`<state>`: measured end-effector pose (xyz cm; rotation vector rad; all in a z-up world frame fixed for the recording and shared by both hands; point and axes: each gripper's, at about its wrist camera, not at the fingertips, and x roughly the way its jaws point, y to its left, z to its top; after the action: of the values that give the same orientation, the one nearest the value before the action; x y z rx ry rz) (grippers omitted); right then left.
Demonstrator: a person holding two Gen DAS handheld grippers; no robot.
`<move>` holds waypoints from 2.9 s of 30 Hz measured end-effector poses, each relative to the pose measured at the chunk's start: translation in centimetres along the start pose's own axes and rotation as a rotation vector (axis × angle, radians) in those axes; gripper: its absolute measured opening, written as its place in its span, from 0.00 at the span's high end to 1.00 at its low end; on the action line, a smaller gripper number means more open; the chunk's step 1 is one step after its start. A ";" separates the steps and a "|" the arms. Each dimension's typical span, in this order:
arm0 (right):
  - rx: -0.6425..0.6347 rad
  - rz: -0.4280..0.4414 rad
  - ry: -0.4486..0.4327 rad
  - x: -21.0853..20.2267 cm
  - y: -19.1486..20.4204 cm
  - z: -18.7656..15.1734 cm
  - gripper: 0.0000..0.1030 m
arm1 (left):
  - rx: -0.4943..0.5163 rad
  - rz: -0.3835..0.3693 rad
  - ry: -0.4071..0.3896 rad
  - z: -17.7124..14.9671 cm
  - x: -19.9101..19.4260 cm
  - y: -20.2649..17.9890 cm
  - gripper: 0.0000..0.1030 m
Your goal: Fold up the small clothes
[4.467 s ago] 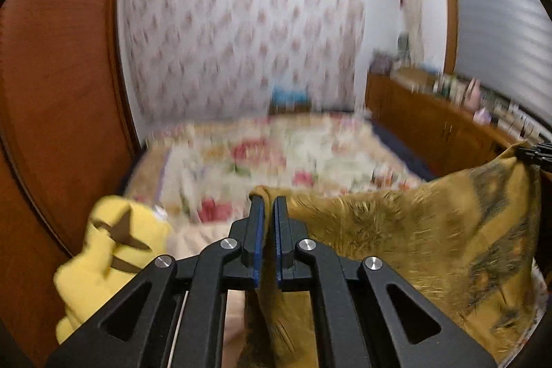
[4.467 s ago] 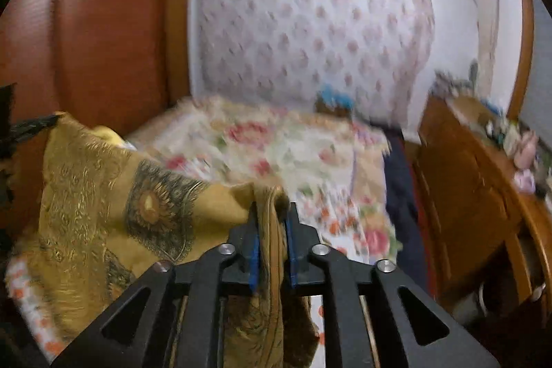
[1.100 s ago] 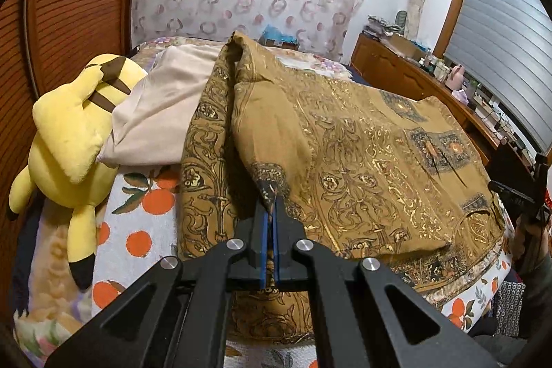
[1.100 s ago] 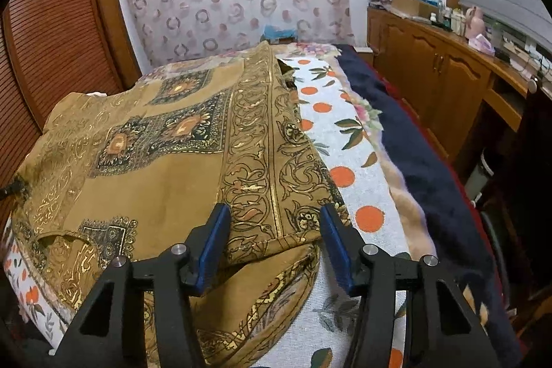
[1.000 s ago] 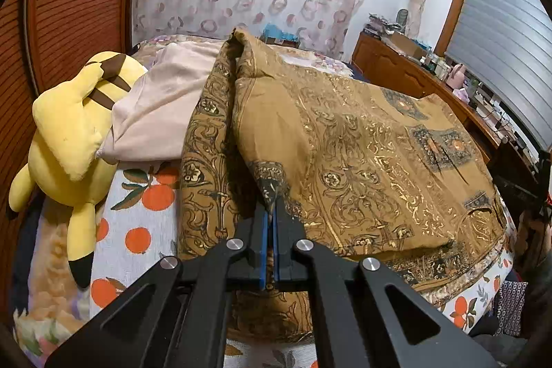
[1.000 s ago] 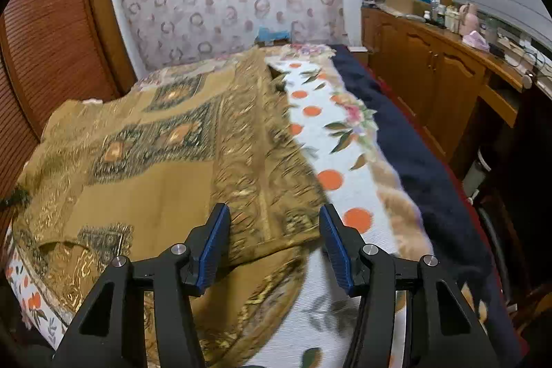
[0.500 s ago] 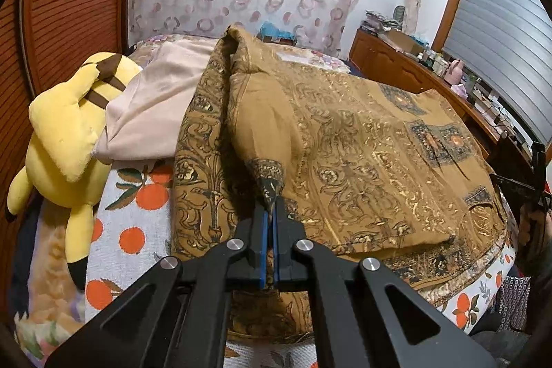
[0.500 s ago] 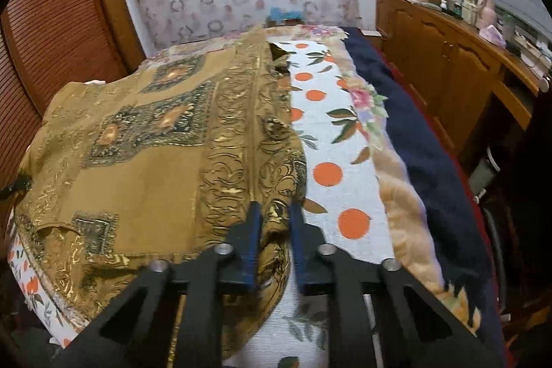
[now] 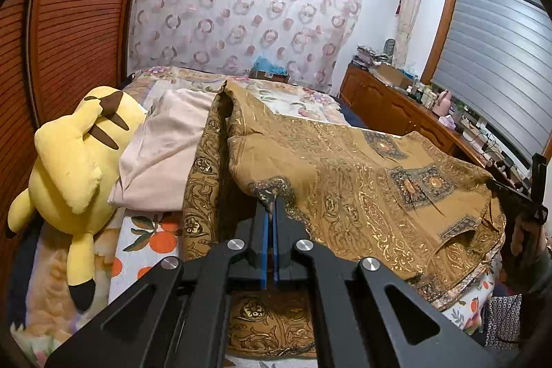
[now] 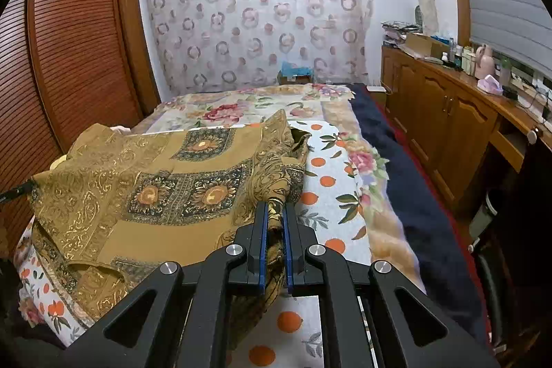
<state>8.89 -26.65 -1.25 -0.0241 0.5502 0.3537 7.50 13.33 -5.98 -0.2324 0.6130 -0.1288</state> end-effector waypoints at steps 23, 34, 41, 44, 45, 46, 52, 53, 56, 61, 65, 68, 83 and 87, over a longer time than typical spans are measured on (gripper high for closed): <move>-0.208 -0.012 0.146 6.5 3.8 1.3 0.92 | 0.013 0.022 0.073 -1.4 2.0 0.3 0.98; -0.066 0.090 0.026 -0.6 3.6 1.2 0.96 | -0.035 -0.040 0.023 0.3 -0.5 1.4 0.98; -0.041 0.073 0.075 -2.6 2.1 -1.4 0.96 | 0.000 0.029 0.124 -0.9 0.7 2.2 0.97; -0.072 0.024 0.142 -1.3 2.5 -3.4 0.96 | 0.005 0.045 0.146 -1.8 1.3 2.3 0.97; -0.085 0.006 0.156 -0.9 2.7 -4.0 0.95 | 0.001 0.049 0.149 -1.9 1.5 2.4 0.94; -0.094 -0.010 0.161 -0.7 2.9 -4.2 0.89 | 0.001 0.056 0.147 -1.9 1.4 2.5 0.84; -0.086 -0.012 0.107 -1.0 3.6 -3.7 0.48 | 0.019 0.081 0.114 -1.5 1.0 2.5 0.37; -0.086 -0.011 0.100 -0.8 4.0 -3.6 0.46 | 0.022 0.084 0.112 -1.5 0.9 2.4 0.33; -0.086 0.024 0.089 -0.2 4.9 -3.7 0.42 | 0.022 0.101 0.109 -1.5 1.2 2.2 0.27; -0.101 0.084 0.108 2.0 6.9 -5.0 0.39 | 0.024 0.134 0.126 -1.7 2.1 2.2 0.27; -0.115 0.131 0.142 4.1 8.8 -5.6 0.39 | 0.033 0.148 0.138 -1.8 2.7 2.2 0.27; -0.133 0.155 0.159 5.2 9.9 -6.0 0.39 | 0.040 0.155 0.145 -1.9 3.0 2.1 0.27; -0.197 0.119 0.211 8.3 12.6 -6.9 0.39 | 0.015 0.153 0.187 -2.0 4.6 2.8 0.27; -0.194 0.117 0.211 8.4 12.6 -6.9 0.39 | 0.006 0.143 0.196 -2.0 4.8 3.1 0.27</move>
<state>7.86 -12.91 -10.54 -0.2188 0.7266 0.5215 10.43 15.06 -11.02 -0.1703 0.8220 -0.0157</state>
